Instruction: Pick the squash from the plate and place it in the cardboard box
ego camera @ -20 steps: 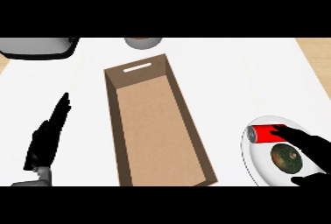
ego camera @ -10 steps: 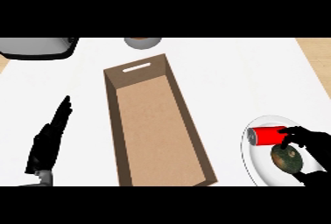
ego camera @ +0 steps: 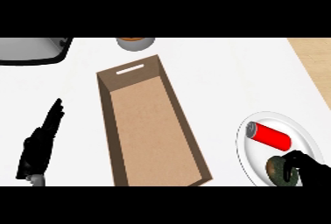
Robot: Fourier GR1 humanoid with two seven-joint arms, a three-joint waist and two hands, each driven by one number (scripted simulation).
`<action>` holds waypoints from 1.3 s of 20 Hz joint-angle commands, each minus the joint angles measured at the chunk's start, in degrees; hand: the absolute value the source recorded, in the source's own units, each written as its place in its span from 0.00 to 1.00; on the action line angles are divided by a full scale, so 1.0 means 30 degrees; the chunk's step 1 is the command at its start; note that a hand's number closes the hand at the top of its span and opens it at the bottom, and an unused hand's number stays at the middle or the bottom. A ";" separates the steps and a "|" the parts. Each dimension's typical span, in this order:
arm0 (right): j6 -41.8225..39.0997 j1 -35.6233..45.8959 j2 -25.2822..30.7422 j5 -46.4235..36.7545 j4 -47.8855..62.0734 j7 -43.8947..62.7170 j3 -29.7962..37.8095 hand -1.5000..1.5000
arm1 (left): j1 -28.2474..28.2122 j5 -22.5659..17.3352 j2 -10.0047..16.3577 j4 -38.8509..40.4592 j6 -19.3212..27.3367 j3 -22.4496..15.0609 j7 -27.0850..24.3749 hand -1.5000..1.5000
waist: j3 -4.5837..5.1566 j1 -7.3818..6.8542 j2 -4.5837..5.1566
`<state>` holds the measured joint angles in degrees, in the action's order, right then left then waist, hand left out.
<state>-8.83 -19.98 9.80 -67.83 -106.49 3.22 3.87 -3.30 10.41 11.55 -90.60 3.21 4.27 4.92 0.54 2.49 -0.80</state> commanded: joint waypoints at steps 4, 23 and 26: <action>0.0055 -0.3838 -0.3179 -0.4603 -0.7476 0.6437 -0.4775 1.00 | 0.0193 0.0259 -0.0213 -0.0462 -0.0077 -0.0478 0.0521 0.50 | -0.0135 -0.0417 0.0144; -0.0640 0.6588 -0.3266 -0.3466 -1.0741 1.5598 -1.6391 1.00 | 0.0754 -0.0154 -0.0142 -0.0445 -0.0916 -0.0333 0.0608 0.50 | -0.0150 -0.1100 0.0303; 0.0687 1.0382 -0.3256 -0.2526 -0.7361 1.8488 -1.6069 1.00 | 0.1191 -0.0137 0.0227 0.0349 -0.1037 0.0060 0.0256 0.50 | -0.0143 -0.1218 0.0354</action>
<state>-7.63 -1.20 0.52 -78.52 -135.13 49.07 -44.38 -0.87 10.64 11.00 -90.21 1.35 3.42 5.26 0.13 -0.78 0.09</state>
